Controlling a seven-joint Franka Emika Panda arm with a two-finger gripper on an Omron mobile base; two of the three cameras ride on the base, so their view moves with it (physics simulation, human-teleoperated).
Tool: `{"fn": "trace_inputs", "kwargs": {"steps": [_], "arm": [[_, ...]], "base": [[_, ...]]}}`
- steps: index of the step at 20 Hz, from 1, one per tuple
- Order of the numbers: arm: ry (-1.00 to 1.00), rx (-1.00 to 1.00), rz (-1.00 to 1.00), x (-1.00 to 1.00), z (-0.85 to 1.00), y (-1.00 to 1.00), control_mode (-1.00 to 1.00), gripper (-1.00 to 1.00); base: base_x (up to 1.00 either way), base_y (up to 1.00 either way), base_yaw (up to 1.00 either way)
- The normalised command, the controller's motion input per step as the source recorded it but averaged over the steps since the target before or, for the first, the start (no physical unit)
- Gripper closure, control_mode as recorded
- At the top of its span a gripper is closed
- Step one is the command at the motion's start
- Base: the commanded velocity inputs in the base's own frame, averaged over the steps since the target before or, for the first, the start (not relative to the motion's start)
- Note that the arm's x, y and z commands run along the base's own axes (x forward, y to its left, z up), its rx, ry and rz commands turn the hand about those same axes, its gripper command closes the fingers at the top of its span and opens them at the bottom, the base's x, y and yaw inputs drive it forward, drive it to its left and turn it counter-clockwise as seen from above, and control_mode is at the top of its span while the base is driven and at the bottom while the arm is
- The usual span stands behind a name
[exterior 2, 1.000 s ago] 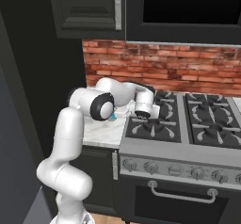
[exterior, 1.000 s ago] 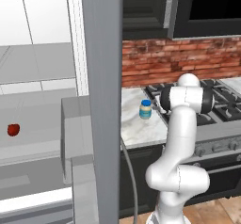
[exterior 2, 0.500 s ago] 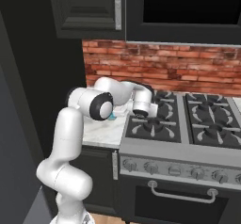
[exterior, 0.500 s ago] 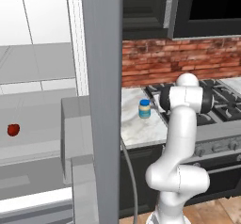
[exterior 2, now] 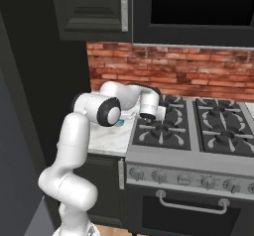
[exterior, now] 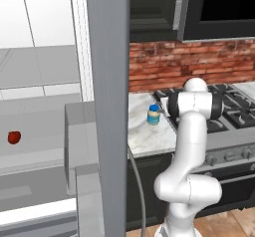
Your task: Place the mustard and mayonnaise from the counter to the top shelf of the fridge. If the existing items in the fridge are on the top shelf, move them to other shelves.
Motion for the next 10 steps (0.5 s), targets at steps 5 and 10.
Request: {"fn": "trace_inputs", "kwargs": {"steps": [5, 10], "arm": [[0.00, 0.00, 0.00, 0.00, -0.11, 0.00, -1.00, -1.00], [0.00, -0.02, 0.00, 0.00, -0.16, 0.00, -1.00, -1.00]], "base": [[0.00, 0.00, 0.00], [0.00, 0.00, 0.00]]}}
